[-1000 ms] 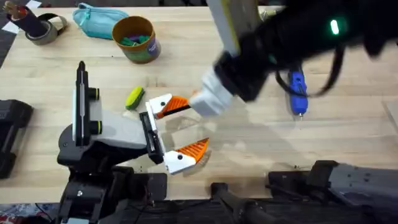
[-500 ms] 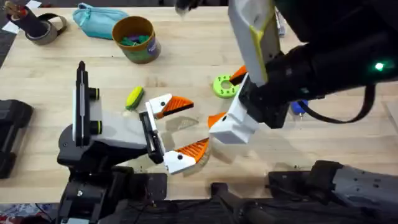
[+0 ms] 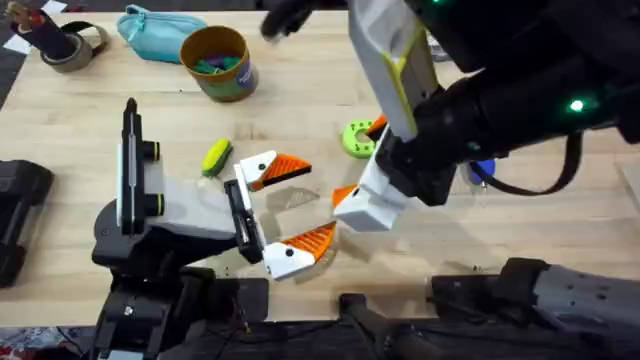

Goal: Pick up the gripper from the table and insert it into the empty holder that is missing its gripper. Then pick up a screw, insert it into the mounting hole, and use the screwdriver to tighten it. Finally, clean up the table by picking up the vegetable and placing it into the bucket.

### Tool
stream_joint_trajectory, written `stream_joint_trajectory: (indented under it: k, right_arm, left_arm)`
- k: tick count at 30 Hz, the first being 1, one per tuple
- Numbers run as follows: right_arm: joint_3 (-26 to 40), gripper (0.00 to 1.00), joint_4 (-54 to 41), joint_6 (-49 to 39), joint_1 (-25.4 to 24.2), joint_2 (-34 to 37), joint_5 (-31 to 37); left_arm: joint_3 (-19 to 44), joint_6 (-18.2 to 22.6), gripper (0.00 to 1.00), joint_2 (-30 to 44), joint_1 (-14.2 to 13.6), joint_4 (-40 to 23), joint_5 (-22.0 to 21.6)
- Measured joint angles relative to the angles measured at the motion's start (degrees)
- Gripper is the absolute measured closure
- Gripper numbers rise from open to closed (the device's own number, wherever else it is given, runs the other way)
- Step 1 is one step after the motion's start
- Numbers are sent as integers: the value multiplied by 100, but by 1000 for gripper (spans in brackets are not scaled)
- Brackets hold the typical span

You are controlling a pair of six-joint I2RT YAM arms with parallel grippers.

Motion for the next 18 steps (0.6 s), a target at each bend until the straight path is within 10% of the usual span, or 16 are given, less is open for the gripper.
stream_joint_trajectory:
  k: [3,8,18]
  right_arm:
    - [0,9,0,0,0,2,0]
    - [0,9,0,0,0,2,0]
    - [0,9,0,0,0,0,0]
  left_arm:
    - [0,-3,221,2,0,-2,0]
    - [0,37,959,2,0,0,-2]
    - [0,40,996,2,0,0,-2]
